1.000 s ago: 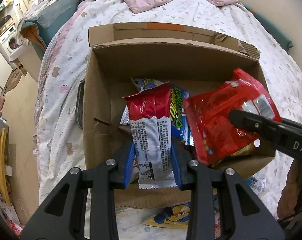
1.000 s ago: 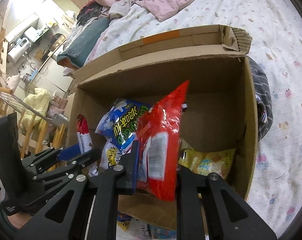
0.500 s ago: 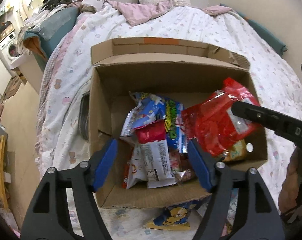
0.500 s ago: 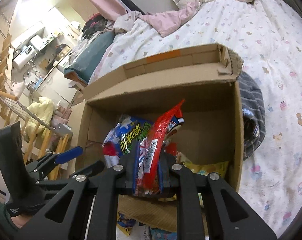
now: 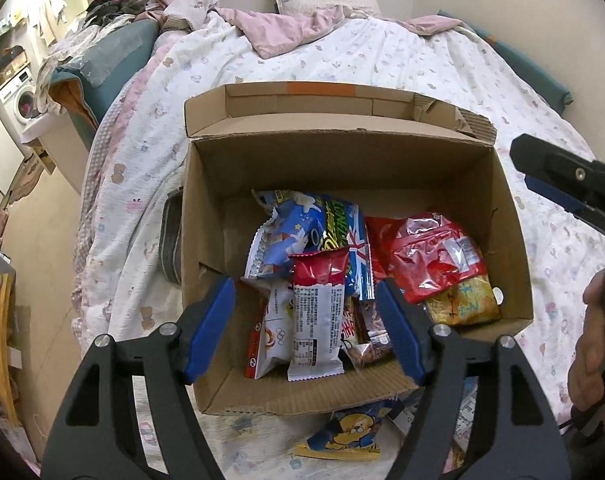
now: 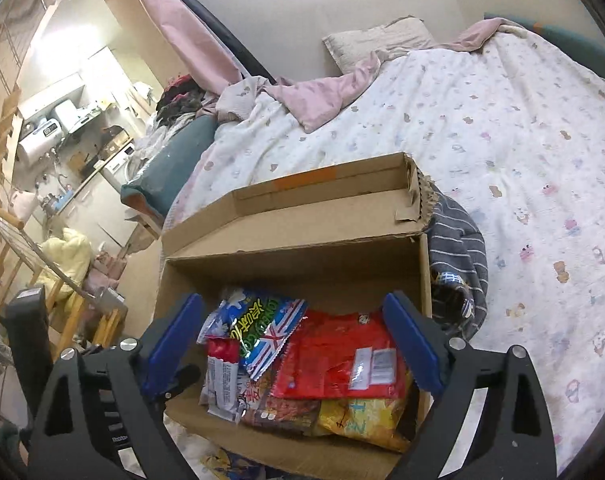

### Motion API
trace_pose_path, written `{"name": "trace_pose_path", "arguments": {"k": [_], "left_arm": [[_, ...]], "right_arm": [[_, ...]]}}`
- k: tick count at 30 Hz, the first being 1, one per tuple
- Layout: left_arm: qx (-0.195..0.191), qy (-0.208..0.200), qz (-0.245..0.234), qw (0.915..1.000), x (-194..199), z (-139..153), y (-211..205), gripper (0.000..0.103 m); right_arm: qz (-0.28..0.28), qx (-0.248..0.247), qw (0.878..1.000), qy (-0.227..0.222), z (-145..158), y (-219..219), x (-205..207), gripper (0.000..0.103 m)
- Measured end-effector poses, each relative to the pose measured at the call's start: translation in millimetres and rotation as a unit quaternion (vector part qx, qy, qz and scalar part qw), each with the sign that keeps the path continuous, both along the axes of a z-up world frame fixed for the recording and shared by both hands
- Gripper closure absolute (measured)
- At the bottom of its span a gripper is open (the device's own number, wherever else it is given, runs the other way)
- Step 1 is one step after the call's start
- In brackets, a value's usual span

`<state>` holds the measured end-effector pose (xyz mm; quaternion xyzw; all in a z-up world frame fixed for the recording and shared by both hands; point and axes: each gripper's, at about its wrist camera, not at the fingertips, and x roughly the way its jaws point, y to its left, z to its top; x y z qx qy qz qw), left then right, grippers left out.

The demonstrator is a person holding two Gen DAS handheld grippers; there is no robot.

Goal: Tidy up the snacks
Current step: 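Withdraw both tools from the box toward the remaining pile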

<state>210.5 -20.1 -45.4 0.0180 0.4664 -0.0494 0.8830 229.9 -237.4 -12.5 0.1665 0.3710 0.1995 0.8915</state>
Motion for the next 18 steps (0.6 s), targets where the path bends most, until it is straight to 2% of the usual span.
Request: {"name": "trace_pose_path", "arguments": {"k": [12,16,18], "left_arm": [[-0.01,-0.001,0.017,0.9998,-20.1,10.0,7.5,0.033],[-0.042,0.004,0.027,0.9988,-33.9,14.9,10.4,0.033],[-0.038,0.009,0.025,0.9989,-40.7,14.3,7.9,0.033]], "right_arm": [[0.004,-0.014,1.0,0.009,4.7,-1.4,-22.2,0.009],[-0.009,-0.012,1.0,-0.002,12.9,-6.8,-39.0,0.009],[-0.012,-0.009,1.0,-0.001,14.4,-9.1,-46.0,0.009]]}}
